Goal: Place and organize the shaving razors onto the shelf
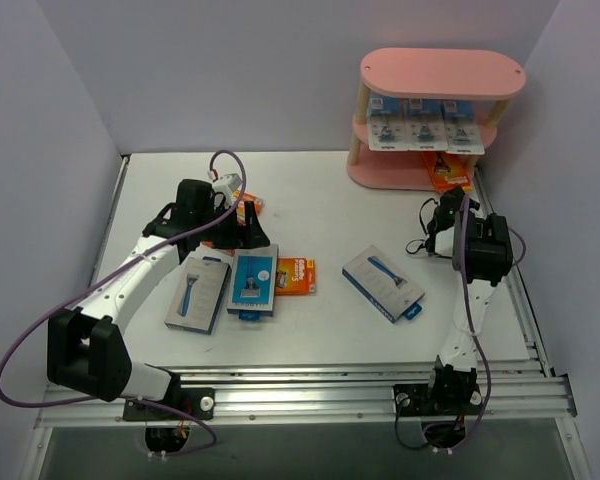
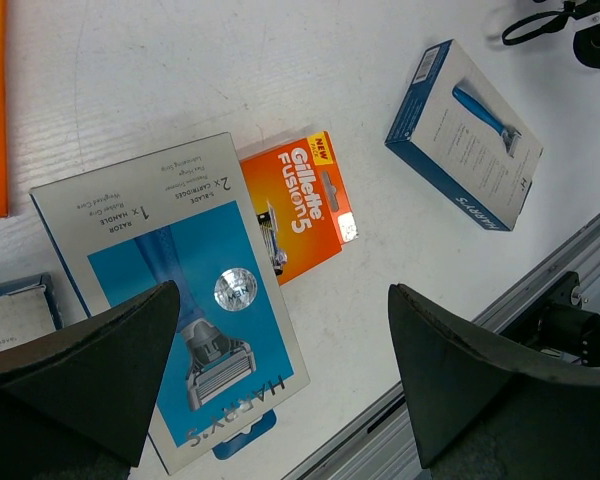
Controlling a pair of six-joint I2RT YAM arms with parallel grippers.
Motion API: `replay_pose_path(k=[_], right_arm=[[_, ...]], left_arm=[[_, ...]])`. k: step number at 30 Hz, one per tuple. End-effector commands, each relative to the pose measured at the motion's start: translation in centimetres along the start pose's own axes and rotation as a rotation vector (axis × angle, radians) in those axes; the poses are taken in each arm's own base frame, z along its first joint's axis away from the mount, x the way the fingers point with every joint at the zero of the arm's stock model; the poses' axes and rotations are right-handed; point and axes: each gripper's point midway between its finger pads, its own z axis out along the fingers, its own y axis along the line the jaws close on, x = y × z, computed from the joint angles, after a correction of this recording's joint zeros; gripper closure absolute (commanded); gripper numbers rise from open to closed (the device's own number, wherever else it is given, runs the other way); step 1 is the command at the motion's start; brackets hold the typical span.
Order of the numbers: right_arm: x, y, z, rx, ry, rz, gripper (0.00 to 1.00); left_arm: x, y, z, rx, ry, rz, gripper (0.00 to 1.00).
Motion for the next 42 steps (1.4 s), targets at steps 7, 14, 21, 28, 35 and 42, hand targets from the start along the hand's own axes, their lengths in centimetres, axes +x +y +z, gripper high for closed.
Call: replay_pose_path(k=[7,14,21,28,35,42], right_arm=[[-3.1,7.3,-0.2,-0.234,-0.161,0.218,1.00],[-3.2,7.3,0.3,-0.234,-0.177,0.219,1.00],[-2.7,7.3,0.7,-0.232,-0.166,0.224,1.00],[-2.6,7.0,1.0,-0.230,-0.159,0.223,1.00],[-2.0,7.0,1.3,-0.227,-0.147,0.223,1.00],[-1.7,7.1,1.5,-0.224,-0.129,0.220,0.78]], left_arm=[[-1.8,-1.3,0.1,0.050,-0.048,0.024,0.06],[-1.7,-1.3,0.2,0.052,-0.045,0.024,0.06],[-1.6,-1.2,0.3,0.049,-0.041,0.021,0.06],[-1.6,-1.1,0.4,0.046,-0.040,0.022,0.06],[-1.6,-1.0,0.3,0.041,-0.042,0.023,0.06],[-1.5,-1.1,0.3,0.043,-0.040,0.024,0.06]])
